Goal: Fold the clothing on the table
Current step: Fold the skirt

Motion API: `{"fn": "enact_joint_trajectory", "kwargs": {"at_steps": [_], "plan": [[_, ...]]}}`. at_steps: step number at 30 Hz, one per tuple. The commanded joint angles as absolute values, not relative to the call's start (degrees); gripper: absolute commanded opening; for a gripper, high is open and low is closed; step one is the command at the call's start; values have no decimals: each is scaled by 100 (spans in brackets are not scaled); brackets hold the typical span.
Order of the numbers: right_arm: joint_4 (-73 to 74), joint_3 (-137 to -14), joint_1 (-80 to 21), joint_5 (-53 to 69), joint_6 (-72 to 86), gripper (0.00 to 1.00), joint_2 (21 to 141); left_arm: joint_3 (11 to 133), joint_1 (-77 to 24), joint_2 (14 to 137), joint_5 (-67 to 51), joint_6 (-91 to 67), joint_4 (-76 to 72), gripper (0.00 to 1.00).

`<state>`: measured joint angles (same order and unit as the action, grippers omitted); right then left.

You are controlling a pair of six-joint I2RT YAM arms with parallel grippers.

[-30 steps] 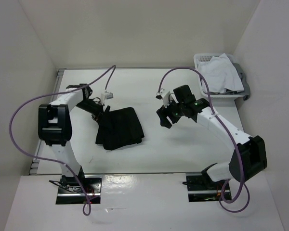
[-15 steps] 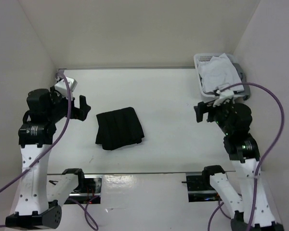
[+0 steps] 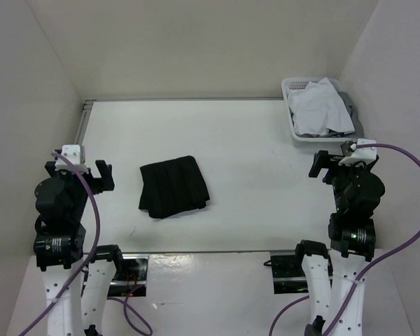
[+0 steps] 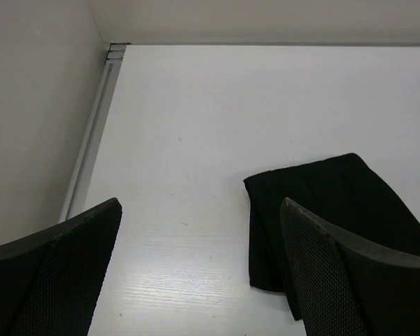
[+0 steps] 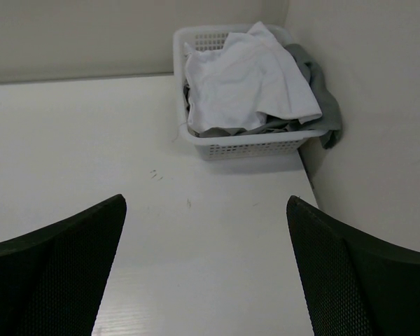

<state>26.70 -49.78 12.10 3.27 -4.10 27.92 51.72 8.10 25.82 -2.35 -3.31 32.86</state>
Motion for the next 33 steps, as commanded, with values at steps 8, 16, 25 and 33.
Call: {"fn": "enact_joint_trajectory", "kwargs": {"at_steps": [8,16,25,33], "plan": [[2505,-4983,1388,132,-396,99,2207,5265,861,3437,-53,-281,3146,100],[2505,-4983,1389,185,-448,99,2259,5265,861,3182,-53,-281,3146,100],[2505,-4931,1389,299,-501,99,2312,5265,861,3129,-167,-229,3146,100],[2452,-4931,1389,229,-501,99,2312,5265,861,3076,-220,-229,3146,100]]}}
